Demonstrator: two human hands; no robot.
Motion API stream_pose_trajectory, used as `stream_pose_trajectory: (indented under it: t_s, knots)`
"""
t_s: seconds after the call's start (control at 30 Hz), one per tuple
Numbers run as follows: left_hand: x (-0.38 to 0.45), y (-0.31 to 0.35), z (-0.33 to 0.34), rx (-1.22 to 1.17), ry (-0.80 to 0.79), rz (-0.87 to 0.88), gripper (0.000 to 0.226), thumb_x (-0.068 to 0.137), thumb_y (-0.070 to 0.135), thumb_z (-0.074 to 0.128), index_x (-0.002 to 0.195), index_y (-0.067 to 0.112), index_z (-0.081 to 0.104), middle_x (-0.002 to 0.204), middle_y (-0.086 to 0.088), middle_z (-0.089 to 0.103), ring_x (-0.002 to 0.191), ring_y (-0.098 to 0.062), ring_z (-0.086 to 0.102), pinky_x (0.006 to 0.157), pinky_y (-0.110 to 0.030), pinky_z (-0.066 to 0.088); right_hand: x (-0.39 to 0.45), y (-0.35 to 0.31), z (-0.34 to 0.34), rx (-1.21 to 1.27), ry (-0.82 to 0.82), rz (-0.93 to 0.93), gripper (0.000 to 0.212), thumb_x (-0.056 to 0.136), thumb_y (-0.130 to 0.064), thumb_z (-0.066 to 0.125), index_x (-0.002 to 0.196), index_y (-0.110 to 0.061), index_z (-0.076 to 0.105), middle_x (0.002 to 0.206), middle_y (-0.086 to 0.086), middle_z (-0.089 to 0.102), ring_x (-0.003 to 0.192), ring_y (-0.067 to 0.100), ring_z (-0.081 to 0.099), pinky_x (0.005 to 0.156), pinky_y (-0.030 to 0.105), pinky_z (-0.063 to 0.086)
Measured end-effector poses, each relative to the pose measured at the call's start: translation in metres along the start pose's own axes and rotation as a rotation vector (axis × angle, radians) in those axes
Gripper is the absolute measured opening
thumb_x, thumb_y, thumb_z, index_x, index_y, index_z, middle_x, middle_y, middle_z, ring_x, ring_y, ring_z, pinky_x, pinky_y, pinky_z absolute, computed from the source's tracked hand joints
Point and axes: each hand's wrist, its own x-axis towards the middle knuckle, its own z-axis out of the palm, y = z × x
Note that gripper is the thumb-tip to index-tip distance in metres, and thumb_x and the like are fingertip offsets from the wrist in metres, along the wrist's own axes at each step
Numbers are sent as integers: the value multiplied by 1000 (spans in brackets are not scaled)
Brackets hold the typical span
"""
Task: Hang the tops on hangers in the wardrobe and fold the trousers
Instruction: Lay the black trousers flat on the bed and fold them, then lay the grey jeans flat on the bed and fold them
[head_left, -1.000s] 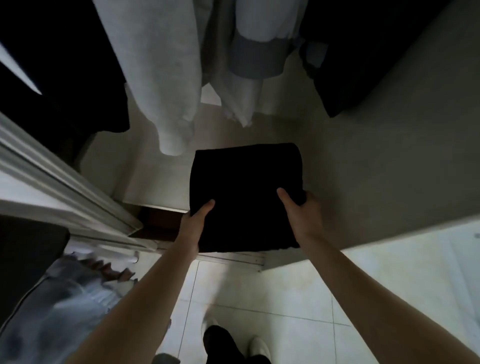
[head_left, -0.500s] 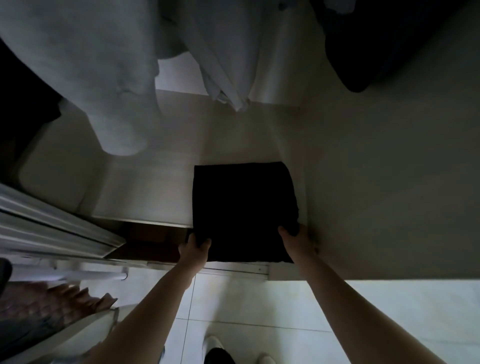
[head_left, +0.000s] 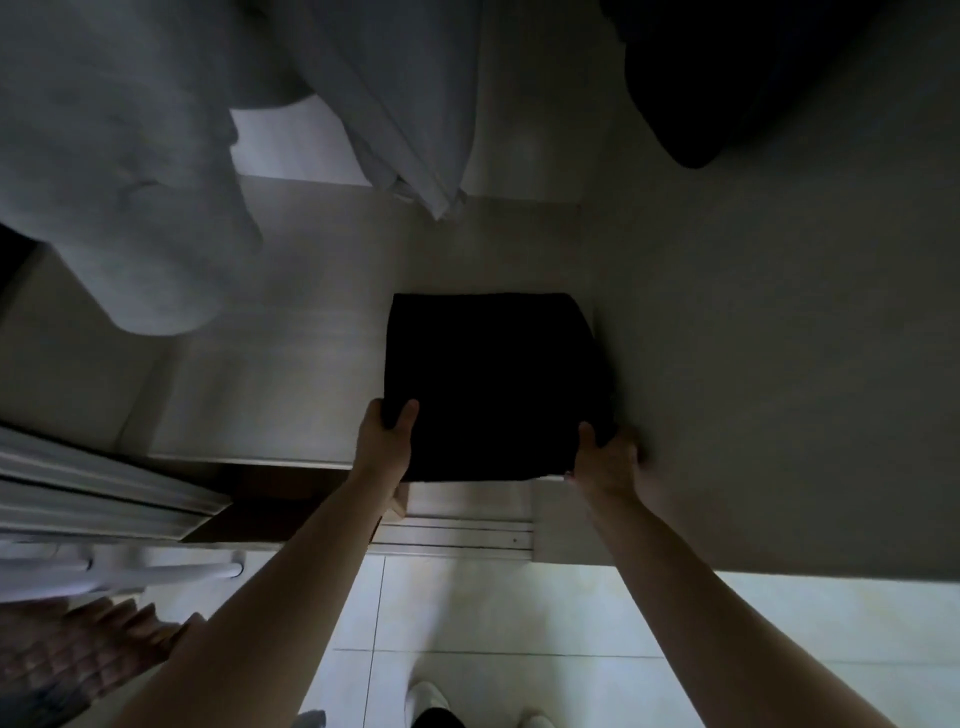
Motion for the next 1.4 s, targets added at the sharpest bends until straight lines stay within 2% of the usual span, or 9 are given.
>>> stream_pose_trajectory:
  t_s: [0.17, 0.3, 0.43, 0.8, 0.97, 1.07, 1.23, 1.33, 1.4]
  knots:
    - [32, 19, 21, 71, 4, -13, 39, 99, 29, 52, 132, 9, 44, 115, -16, 61, 97, -31, 62, 78, -36, 49, -13, -2, -2, -142, 12, -211, 60, 88, 3, 51, 141, 2, 23, 134, 32, 42, 121, 46, 46, 98, 44, 41]
    - [22, 6, 23, 152, 60, 174, 60, 99, 25, 52, 151, 17, 23, 135, -13, 52, 122, -33, 54, 96, -40, 45, -31, 22, -9, -786, 20, -523, 90, 84, -17, 59, 153, -20, 0, 156, 17, 11, 128, 39, 39, 100, 44, 43]
    - [-7, -18, 28, 297, 88, 443, 61, 100, 35, 45, 154, 23, 18, 155, -6, 28, 137, -29, 39, 103, -37, 38, -33, 34, -4, -1126, -24, -529, 96, 86, -27, 55, 151, -18, -16, 156, 25, -9, 131, 40, 33, 100, 38, 43]
    - [0, -27, 26, 678, -163, 401, 79, 95, 50, 48, 156, 29, 2, 160, -10, 16, 143, -32, 28, 108, -47, 40, -22, 38, 2, -1125, -105, -471, 106, 87, -28, 61, 147, -11, -25, 155, 27, -6, 124, 30, 48, 80, 27, 52]
    - [-29, -26, 1, 716, -281, 291, 77, 97, 27, 54, 156, 29, 5, 163, -8, 6, 130, -32, 49, 102, -40, 47, -42, 28, -13, -1049, -188, -422, 92, 91, -25, 55, 151, -17, -14, 157, 21, -12, 138, 32, 31, 90, 32, 48]
    - [-69, -20, -18, 651, -254, 188, 72, 95, 20, 56, 155, 24, 16, 158, -8, 28, 135, -26, 44, 109, -33, 39, -70, 16, -28, -1050, -250, -464, 80, 94, -26, 49, 152, -14, -4, 159, 14, 1, 140, 29, 27, 98, 34, 44]
    - [-169, -18, -64, 438, -95, 8, 57, 94, 18, 55, 147, 24, 34, 124, -4, 64, 95, -14, 63, 65, -15, 45, -141, 1, -52, -1094, -332, -872, 40, 98, -32, 36, 131, -10, 42, 128, 10, 51, 119, 24, 46, 91, 31, 44]
    - [-245, -18, -93, 436, 51, -36, 39, 95, 19, 55, 134, 23, 51, 112, -4, 68, 97, -18, 63, 78, -25, 51, -192, 3, -64, -1008, -462, -1101, 36, 99, -34, 36, 124, -11, 47, 118, 8, 56, 112, 23, 50, 88, 32, 44]
    - [-302, -18, -114, 367, 144, -53, 32, 95, 16, 54, 127, 22, 56, 106, -3, 71, 94, -14, 65, 75, -19, 52, -232, 4, -69, -927, -557, -1208, 37, 99, -34, 37, 126, -11, 48, 118, 8, 57, 110, 22, 51, 86, 31, 46]
